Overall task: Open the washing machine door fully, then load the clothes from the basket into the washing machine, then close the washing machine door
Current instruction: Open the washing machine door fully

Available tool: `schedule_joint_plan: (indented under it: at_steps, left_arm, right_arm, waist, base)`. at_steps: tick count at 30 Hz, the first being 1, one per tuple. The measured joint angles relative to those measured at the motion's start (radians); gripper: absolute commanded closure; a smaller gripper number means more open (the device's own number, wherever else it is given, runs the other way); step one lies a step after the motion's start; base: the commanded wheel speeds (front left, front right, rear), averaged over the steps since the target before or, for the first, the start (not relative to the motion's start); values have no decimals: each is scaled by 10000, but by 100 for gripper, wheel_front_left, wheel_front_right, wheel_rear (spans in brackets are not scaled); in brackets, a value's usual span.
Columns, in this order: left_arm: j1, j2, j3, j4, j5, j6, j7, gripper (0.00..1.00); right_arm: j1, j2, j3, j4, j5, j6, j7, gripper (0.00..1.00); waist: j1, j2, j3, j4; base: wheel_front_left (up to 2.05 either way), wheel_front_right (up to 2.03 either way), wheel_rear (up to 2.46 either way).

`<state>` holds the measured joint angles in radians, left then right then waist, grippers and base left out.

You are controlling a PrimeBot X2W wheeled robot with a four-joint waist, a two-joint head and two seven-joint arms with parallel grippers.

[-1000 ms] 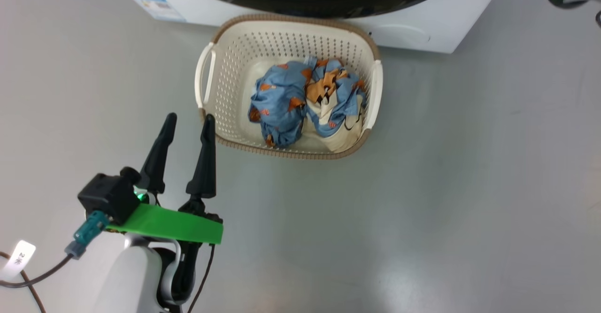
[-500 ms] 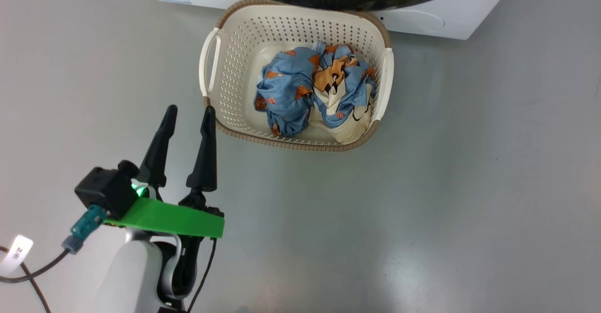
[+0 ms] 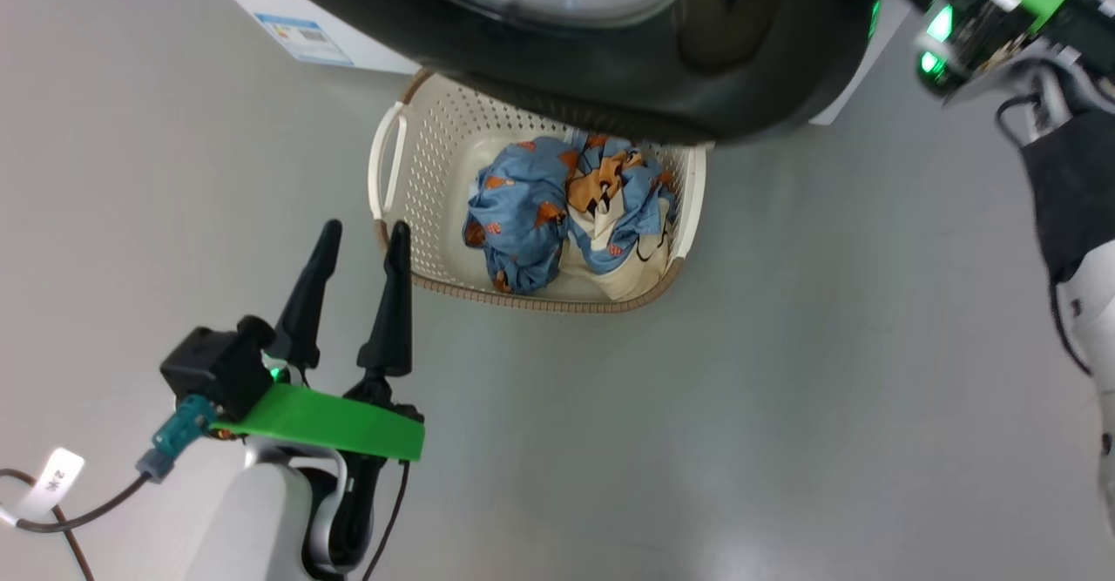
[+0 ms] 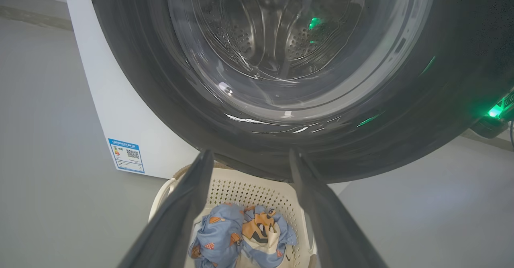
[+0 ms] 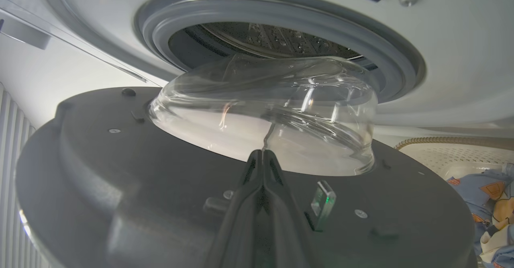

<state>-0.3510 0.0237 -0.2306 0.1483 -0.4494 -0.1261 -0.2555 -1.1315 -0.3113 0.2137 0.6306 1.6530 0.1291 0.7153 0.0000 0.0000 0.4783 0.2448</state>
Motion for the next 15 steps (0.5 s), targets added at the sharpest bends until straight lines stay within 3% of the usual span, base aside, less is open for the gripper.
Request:
schedule_joint_plan:
  at_steps: [15]
  left_arm:
    - [956, 8, 100, 230, 268, 0, 0, 0]
  right_arm:
    - [1945, 543, 238, -974, -92, -2, 681, 100]
  waist:
    - [0, 0, -1234, -154]
  base:
    - [0, 0, 0]
